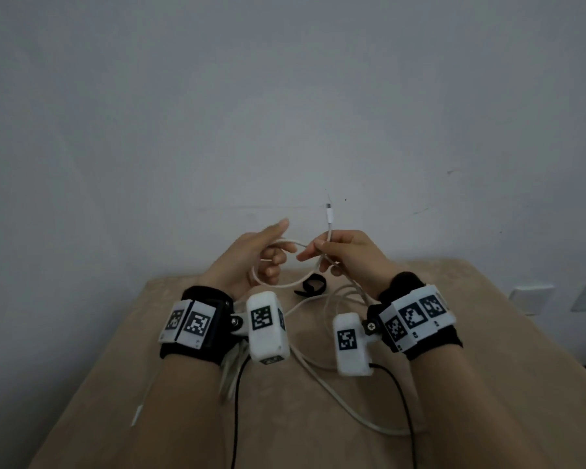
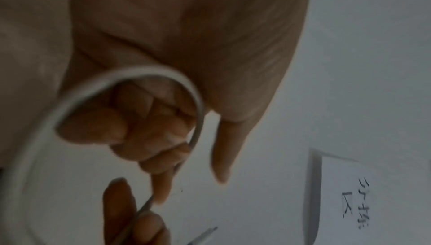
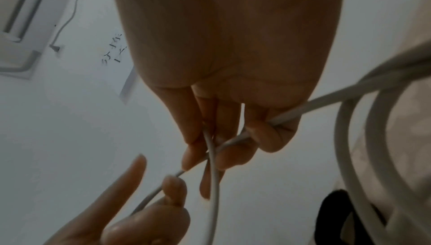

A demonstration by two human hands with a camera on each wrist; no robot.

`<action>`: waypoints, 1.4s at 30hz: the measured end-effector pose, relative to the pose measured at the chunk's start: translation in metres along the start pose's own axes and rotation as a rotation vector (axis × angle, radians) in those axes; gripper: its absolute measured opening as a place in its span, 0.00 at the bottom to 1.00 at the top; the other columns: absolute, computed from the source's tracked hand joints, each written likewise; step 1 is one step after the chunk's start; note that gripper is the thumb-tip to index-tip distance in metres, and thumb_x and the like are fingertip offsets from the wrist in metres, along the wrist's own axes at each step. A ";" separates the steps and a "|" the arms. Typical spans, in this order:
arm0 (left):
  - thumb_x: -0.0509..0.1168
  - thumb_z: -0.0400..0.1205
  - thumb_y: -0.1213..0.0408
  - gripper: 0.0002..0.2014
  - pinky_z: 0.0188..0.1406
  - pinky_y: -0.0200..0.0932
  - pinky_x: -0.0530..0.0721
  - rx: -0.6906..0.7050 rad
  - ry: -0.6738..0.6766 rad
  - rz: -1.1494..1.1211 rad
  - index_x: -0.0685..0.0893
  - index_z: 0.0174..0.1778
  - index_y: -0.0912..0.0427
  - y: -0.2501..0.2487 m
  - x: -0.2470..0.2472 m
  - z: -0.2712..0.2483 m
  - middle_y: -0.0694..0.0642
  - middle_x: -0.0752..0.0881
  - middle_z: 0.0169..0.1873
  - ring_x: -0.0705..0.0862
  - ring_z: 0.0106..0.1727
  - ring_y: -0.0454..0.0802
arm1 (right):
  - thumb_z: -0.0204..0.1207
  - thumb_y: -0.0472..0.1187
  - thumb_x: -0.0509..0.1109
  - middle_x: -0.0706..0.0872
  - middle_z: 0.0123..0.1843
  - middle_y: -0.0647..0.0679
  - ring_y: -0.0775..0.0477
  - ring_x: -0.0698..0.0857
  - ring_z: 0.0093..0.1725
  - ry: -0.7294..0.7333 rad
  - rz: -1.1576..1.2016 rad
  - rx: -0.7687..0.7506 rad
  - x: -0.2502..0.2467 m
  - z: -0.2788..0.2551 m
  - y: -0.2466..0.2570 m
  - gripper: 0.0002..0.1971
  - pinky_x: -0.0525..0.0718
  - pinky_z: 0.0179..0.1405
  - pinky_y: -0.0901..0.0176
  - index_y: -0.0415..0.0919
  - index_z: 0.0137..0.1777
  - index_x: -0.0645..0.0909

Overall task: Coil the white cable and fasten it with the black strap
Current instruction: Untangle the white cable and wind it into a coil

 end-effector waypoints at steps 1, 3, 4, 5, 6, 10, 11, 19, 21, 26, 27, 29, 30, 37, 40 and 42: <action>0.63 0.82 0.51 0.18 0.18 0.33 0.65 0.004 0.017 0.068 0.84 0.41 0.65 0.001 0.001 0.000 0.49 0.72 0.20 0.67 0.15 0.42 | 0.84 0.38 0.60 0.92 0.43 0.47 0.54 0.79 0.30 0.015 -0.017 -0.002 0.002 -0.001 0.001 0.15 0.71 0.30 0.65 0.39 0.41 0.85; 0.61 0.85 0.57 0.15 0.16 0.30 0.60 0.026 0.024 0.139 0.84 0.43 0.66 0.003 0.002 0.000 0.48 0.71 0.20 0.64 0.14 0.40 | 0.85 0.42 0.58 0.92 0.44 0.45 0.52 0.80 0.30 0.013 -0.027 0.004 0.005 -0.002 0.002 0.17 0.73 0.30 0.64 0.40 0.39 0.83; 0.59 0.86 0.59 0.15 0.14 0.29 0.58 0.044 0.011 0.142 0.83 0.42 0.66 0.003 0.002 0.001 0.47 0.71 0.19 0.62 0.14 0.39 | 0.86 0.43 0.57 0.92 0.44 0.44 0.52 0.80 0.30 0.000 -0.016 0.012 0.006 -0.002 0.002 0.17 0.74 0.30 0.63 0.40 0.39 0.82; 0.57 0.87 0.61 0.15 0.13 0.28 0.56 0.066 -0.008 0.118 0.82 0.42 0.65 0.003 0.002 0.002 0.46 0.71 0.19 0.61 0.13 0.38 | 0.86 0.44 0.56 0.92 0.44 0.42 0.51 0.80 0.29 -0.018 0.010 0.022 0.006 -0.002 0.002 0.17 0.74 0.29 0.63 0.41 0.39 0.79; 0.56 0.88 0.61 0.15 0.12 0.28 0.55 0.087 -0.025 0.069 0.81 0.41 0.64 0.003 0.001 0.003 0.46 0.71 0.19 0.60 0.13 0.37 | 0.87 0.44 0.56 0.92 0.43 0.41 0.50 0.80 0.27 -0.038 0.049 0.025 0.006 -0.002 0.003 0.16 0.74 0.28 0.63 0.40 0.39 0.77; 0.54 0.88 0.62 0.13 0.09 0.28 0.55 0.144 -0.042 -0.202 0.78 0.41 0.62 0.000 -0.003 0.003 0.45 0.71 0.20 0.60 0.12 0.36 | 0.88 0.41 0.53 0.91 0.33 0.41 0.50 0.78 0.21 -0.095 0.123 -0.009 0.001 -0.001 0.007 0.13 0.76 0.25 0.63 0.37 0.47 0.77; 0.54 0.88 0.62 0.13 0.08 0.28 0.55 0.148 -0.045 -0.290 0.77 0.40 0.62 0.000 -0.004 0.004 0.45 0.71 0.19 0.60 0.12 0.36 | 0.88 0.40 0.53 0.90 0.32 0.41 0.50 0.78 0.21 -0.091 0.101 -0.008 0.000 -0.001 0.008 0.12 0.78 0.25 0.63 0.37 0.52 0.77; 0.53 0.88 0.62 0.13 0.12 0.30 0.57 0.140 -0.003 -0.324 0.77 0.41 0.61 -0.002 -0.006 0.003 0.46 0.73 0.21 0.63 0.14 0.38 | 0.87 0.40 0.55 0.85 0.26 0.43 0.53 0.77 0.21 -0.038 -0.095 0.018 -0.006 -0.004 0.012 0.14 0.77 0.23 0.67 0.35 0.57 0.81; 0.54 0.87 0.63 0.13 0.15 0.32 0.59 0.140 0.000 -0.144 0.80 0.41 0.62 -0.002 -0.004 0.001 0.48 0.75 0.23 0.65 0.16 0.40 | 0.87 0.41 0.56 0.82 0.27 0.44 0.57 0.76 0.20 -0.026 -0.170 0.031 -0.006 -0.003 0.009 0.15 0.75 0.23 0.70 0.34 0.57 0.83; 0.57 0.86 0.61 0.15 0.19 0.35 0.59 0.118 -0.012 0.004 0.85 0.45 0.64 -0.001 -0.004 0.000 0.50 0.77 0.26 0.66 0.18 0.42 | 0.86 0.44 0.57 0.72 0.25 0.49 0.54 0.70 0.25 -0.015 -0.218 0.066 -0.005 -0.002 0.006 0.17 0.69 0.24 0.71 0.35 0.59 0.84; 0.58 0.86 0.58 0.15 0.19 0.34 0.60 0.107 -0.014 0.032 0.86 0.46 0.64 -0.001 -0.003 0.000 0.49 0.77 0.26 0.66 0.18 0.42 | 0.86 0.45 0.57 0.71 0.25 0.49 0.54 0.69 0.25 0.000 -0.221 0.071 -0.003 -0.002 0.006 0.18 0.68 0.24 0.71 0.35 0.58 0.84; 0.62 0.83 0.52 0.16 0.19 0.34 0.60 0.088 -0.021 0.122 0.86 0.48 0.61 -0.001 -0.001 0.000 0.49 0.79 0.26 0.66 0.19 0.42 | 0.86 0.47 0.58 0.70 0.25 0.49 0.57 0.68 0.24 0.049 -0.238 0.079 0.000 -0.003 0.006 0.18 0.67 0.23 0.72 0.34 0.58 0.84; 0.64 0.82 0.50 0.16 0.19 0.34 0.60 0.090 -0.021 0.180 0.87 0.49 0.59 0.000 0.001 0.000 0.48 0.79 0.26 0.65 0.19 0.42 | 0.85 0.47 0.59 0.71 0.25 0.49 0.58 0.69 0.22 0.079 -0.253 0.083 0.003 -0.003 0.006 0.19 0.67 0.23 0.72 0.33 0.57 0.84; 0.68 0.81 0.60 0.16 0.14 0.32 0.55 0.266 -0.204 0.216 0.85 0.46 0.74 -0.002 0.003 0.003 0.53 0.77 0.28 0.59 0.15 0.40 | 0.84 0.47 0.60 0.91 0.45 0.47 0.52 0.85 0.39 0.009 -0.094 0.019 -0.003 -0.007 0.015 0.16 0.83 0.48 0.59 0.40 0.58 0.86; 0.67 0.81 0.62 0.13 0.13 0.31 0.54 0.257 -0.304 0.038 0.87 0.48 0.71 -0.003 -0.010 0.003 0.49 0.79 0.27 0.58 0.14 0.40 | 0.84 0.48 0.60 0.89 0.55 0.43 0.44 0.88 0.51 -0.124 0.024 0.070 -0.022 -0.009 0.012 0.16 0.84 0.57 0.52 0.40 0.60 0.84; 0.67 0.81 0.63 0.10 0.12 0.30 0.54 0.245 -0.352 -0.072 0.87 0.46 0.68 -0.003 -0.016 0.002 0.49 0.80 0.26 0.58 0.14 0.39 | 0.83 0.48 0.62 0.89 0.54 0.40 0.42 0.87 0.51 -0.134 0.029 0.129 -0.026 -0.009 0.008 0.16 0.85 0.56 0.50 0.37 0.57 0.85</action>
Point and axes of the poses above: each hand's wrist, its own z-axis towards the middle knuckle, its own x-axis out of the palm, y = z × x, the point moved 1 cm from there along z, towards the middle knuckle
